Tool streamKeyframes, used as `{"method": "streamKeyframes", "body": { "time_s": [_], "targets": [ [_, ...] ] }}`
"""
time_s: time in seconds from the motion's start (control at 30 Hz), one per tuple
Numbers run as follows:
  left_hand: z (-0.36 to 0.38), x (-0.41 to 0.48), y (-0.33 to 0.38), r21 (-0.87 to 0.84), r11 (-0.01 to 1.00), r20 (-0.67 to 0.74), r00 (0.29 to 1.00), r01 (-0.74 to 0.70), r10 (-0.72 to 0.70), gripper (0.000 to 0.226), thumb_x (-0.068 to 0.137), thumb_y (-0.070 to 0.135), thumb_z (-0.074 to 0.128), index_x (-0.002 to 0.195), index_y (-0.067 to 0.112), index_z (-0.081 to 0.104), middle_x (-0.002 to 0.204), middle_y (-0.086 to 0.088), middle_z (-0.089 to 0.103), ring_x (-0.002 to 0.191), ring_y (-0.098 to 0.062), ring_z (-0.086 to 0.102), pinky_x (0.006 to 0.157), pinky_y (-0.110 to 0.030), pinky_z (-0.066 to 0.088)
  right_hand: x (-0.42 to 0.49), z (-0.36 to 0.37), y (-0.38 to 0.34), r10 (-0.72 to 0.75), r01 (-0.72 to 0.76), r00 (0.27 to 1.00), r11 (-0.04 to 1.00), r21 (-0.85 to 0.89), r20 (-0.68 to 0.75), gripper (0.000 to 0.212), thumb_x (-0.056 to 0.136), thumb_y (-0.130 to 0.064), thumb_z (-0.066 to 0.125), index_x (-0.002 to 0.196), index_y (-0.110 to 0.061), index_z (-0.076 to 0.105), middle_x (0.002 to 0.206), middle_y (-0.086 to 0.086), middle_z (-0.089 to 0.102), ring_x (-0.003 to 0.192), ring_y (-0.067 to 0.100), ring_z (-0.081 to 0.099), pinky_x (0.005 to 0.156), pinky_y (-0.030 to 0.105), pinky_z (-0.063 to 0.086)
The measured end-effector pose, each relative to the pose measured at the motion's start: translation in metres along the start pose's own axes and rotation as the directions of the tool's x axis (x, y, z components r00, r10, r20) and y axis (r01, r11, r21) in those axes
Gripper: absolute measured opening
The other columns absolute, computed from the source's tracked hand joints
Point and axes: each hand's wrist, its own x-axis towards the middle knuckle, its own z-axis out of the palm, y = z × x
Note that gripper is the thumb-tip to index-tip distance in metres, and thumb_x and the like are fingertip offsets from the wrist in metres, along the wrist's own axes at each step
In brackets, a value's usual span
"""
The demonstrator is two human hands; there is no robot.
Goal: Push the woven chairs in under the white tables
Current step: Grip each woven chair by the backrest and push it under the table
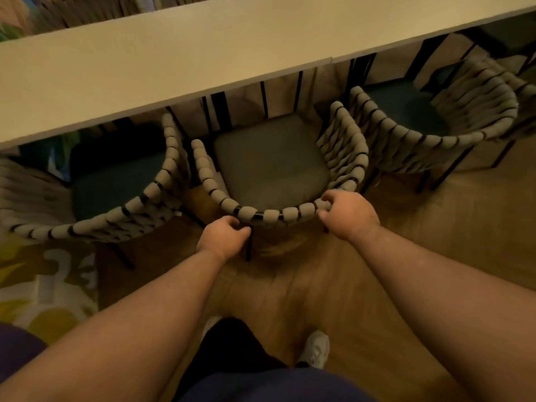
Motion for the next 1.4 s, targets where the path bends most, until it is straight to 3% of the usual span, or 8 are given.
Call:
{"method": "streamKeyframes", "body": {
  "time_s": [0.17,0.33,0.47,0.57,0.67,0.87,1.07,1.4],
  "targets": [
    [0.041,0.018,0.031,-0.252,0.947,0.011,0.979,0.200,-0.204,0.056,0.095,0.054,0.073,0.140,0.021,0.065,0.134,-0.003,0.069,0.124,-0.026,0.063,0.104,-0.040,0.053,0.036,-0.003,0.038,0.151,-0.150,0.989,0.970,0.192,0.011,0.047,0.101,-0.046,0.065,0.144,-0.027,0.063,0.129,0.007,0.070,0.117,0.029,0.066,0.085,0.037,0.054],
    [0.067,0.062,0.045,-0.399,0.819,0.088,0.907,0.412,-0.413,0.073,0.090,0.066,0.073,0.139,0.013,0.063,0.128,-0.008,0.069,0.105,-0.026,0.061,0.090,-0.036,0.049,0.094,0.009,0.056,0.267,-0.305,0.952,0.863,0.403,0.149,0.045,0.095,-0.047,0.073,0.127,-0.015,0.069,0.120,0.009,0.073,0.112,0.031,0.069,0.084,0.036,0.048],
    [0.094,0.086,0.054,-0.626,0.578,0.248,0.836,0.523,-0.489,0.079,0.086,0.064,0.079,0.136,0.005,0.064,0.134,-0.016,0.069,0.122,-0.036,0.067,0.106,-0.046,0.054,0.133,0.022,0.066,0.348,-0.431,0.902,0.736,0.522,0.254,0.043,0.094,-0.046,0.073,0.119,-0.010,0.074,0.119,0.014,0.075,0.112,0.035,0.071,0.097,0.046,0.058],
    [0.112,0.091,0.066,-0.722,0.407,0.346,0.801,0.560,-0.489,0.069,0.088,0.059,0.080,0.135,0.010,0.066,0.135,-0.016,0.070,0.121,-0.036,0.070,0.093,-0.048,0.060,0.155,0.033,0.077,0.401,-0.561,0.827,0.552,0.616,0.394,0.041,0.092,-0.046,0.076,0.115,-0.012,0.073,0.126,0.017,0.073,0.117,0.038,0.071,0.102,0.055,0.058],
    [0.131,0.099,0.082,-0.758,0.210,0.420,0.708,0.618,-0.567,0.083,0.083,0.062,0.083,0.148,0.020,0.056,0.145,-0.008,0.062,0.128,-0.036,0.062,0.101,-0.050,0.055,0.174,0.043,0.086,0.494,-0.715,0.689,0.345,0.608,0.530,0.056,0.090,-0.046,0.080,0.138,-0.021,0.064,0.131,0.010,0.063,0.111,0.036,0.063,0.093,0.055,0.061],
    [0.168,0.123,0.094,-0.870,-0.157,0.463,0.662,0.468,-0.589,0.063,0.085,0.042,0.088,0.139,0.022,0.063,0.124,-0.009,0.073,0.114,-0.033,0.067,0.109,-0.056,0.051,0.208,0.073,0.102,0.402,-0.764,0.588,-0.007,0.645,0.702,0.067,0.093,-0.041,0.082,0.151,-0.023,0.053,0.146,0.011,0.058,0.134,0.040,0.053,0.104,0.063,0.052],
    [0.186,0.139,0.099,-0.854,-0.445,0.482,0.735,0.271,-0.477,0.040,0.105,0.007,0.058,0.145,0.007,0.059,0.137,-0.025,0.067,0.127,-0.043,0.064,0.112,-0.060,0.048,0.220,0.097,0.111,0.270,-0.702,0.624,-0.220,0.678,0.734,0.016,0.098,-0.004,0.067,0.109,-0.015,0.062,0.107,0.019,0.073,0.099,0.041,0.073,0.093,0.064,0.059],
    [0.194,0.132,0.102,-0.883,-0.437,0.403,0.752,0.170,-0.521,0.043,0.103,-0.003,0.049,0.146,-0.002,0.057,0.142,-0.028,0.062,0.135,-0.044,0.058,0.119,-0.059,0.042,0.212,0.111,0.117,0.250,-0.586,0.656,-0.426,0.690,0.712,0.028,0.093,0.010,0.062,0.116,-0.006,0.066,0.120,0.025,0.072,0.106,0.045,0.072,0.092,0.061,0.060]
  ]
}}
